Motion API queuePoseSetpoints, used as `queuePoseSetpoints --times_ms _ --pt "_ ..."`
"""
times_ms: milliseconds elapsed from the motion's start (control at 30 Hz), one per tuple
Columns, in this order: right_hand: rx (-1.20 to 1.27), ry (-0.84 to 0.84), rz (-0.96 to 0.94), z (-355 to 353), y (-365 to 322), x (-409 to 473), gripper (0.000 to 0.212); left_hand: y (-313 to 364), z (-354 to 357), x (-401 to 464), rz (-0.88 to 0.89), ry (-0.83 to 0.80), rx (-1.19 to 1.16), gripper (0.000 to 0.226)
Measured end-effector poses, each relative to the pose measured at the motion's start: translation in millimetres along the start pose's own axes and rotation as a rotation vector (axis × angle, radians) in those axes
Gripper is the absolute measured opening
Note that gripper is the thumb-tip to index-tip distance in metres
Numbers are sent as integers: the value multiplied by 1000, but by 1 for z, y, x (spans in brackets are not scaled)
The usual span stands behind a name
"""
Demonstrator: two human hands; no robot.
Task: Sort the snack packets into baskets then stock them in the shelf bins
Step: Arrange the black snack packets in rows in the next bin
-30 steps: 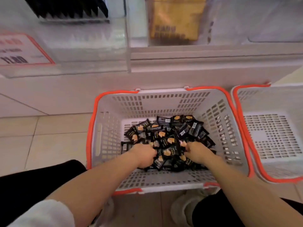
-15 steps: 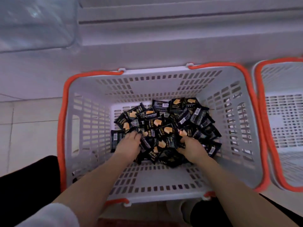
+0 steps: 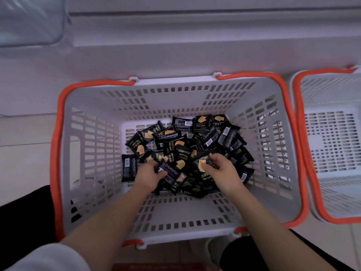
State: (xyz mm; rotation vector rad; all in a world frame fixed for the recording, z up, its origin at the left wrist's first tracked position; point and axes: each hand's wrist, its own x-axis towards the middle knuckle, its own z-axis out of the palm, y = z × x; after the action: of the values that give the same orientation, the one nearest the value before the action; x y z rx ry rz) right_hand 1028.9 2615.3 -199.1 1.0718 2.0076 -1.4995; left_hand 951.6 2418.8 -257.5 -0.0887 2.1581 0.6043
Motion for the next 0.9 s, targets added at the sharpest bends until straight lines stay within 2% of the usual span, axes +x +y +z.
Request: queuePoseSetpoints --times_ms 100,167,300,367,433,500,567,633,700,767,833,900 --pt "41 -55 -67 2 -12 -7 20 4 -13 -12 90 -65 -153 36" --pt "58 -109 -126 3 -22 -14 15 11 -26 -23 134 -129 -345 32" --pt "55 -176 -199 10 -44 -29 17 27 -49 -48 137 -216 -703 15" --pt "128 -225 -208 14 -55 -40 18 30 -59 -61 153 -200 -815 23" --pt "223 -298 -230 20 -66 -53 14 30 -68 -76 172 -184 -951 42" --pt "208 -284 -298 25 -77 -66 14 28 -75 -89 164 -141 -1044 49" --pt "-17 -121 -455 29 -83 -77 19 27 -83 -100 122 -53 -1043 39" --pt "-377 67 -649 33 -88 -87 22 27 -92 -111 90 -73 -1060 32" --pt "-624 142 -906 36 -93 -101 25 29 -101 -122 68 -164 -1164 37" --pt "-797 168 -1105 38 -96 -112 34 31 -109 -134 73 -193 -1222 30" --pt "-888 150 -1170 41 -97 -118 37 29 -113 -143 110 -146 -1199 12" --pt "-806 76 -1081 43 -96 -121 30 26 -118 -148 161 -50 -1165 9"
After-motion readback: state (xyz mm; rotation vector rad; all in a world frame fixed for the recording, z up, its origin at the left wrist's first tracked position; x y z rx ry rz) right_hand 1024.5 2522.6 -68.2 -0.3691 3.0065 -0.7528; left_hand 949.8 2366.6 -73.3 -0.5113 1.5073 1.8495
